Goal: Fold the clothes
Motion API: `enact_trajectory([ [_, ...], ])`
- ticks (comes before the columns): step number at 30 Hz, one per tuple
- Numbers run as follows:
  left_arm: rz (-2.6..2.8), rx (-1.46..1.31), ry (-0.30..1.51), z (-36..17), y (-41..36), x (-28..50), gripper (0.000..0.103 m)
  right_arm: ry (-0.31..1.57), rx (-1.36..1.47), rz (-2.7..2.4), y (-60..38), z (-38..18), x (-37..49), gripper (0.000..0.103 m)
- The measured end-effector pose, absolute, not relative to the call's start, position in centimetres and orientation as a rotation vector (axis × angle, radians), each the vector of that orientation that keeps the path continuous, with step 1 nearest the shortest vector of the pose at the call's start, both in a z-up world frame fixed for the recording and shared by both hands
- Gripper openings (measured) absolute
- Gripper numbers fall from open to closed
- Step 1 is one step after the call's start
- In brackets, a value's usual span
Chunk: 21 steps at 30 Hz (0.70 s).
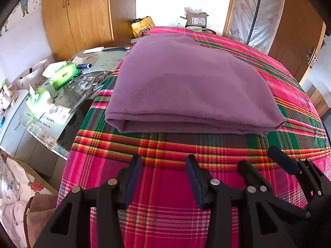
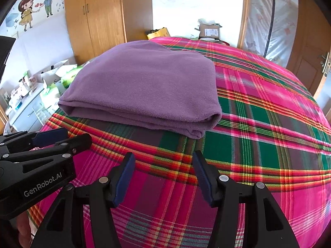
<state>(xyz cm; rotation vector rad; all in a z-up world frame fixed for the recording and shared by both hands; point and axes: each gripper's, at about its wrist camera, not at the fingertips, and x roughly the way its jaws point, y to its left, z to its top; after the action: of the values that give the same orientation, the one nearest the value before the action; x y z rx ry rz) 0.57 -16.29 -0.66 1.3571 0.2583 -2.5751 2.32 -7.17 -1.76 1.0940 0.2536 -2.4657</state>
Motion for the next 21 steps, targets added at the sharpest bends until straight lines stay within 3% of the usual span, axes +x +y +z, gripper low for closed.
enact_trajectory([
  [21, -2.582, 1.357, 0.245, -0.8, -15.9, 0.5, 0.052, 0.23, 1.122, -2.498, -5.7, -1.6, 1.4, 0.06],
])
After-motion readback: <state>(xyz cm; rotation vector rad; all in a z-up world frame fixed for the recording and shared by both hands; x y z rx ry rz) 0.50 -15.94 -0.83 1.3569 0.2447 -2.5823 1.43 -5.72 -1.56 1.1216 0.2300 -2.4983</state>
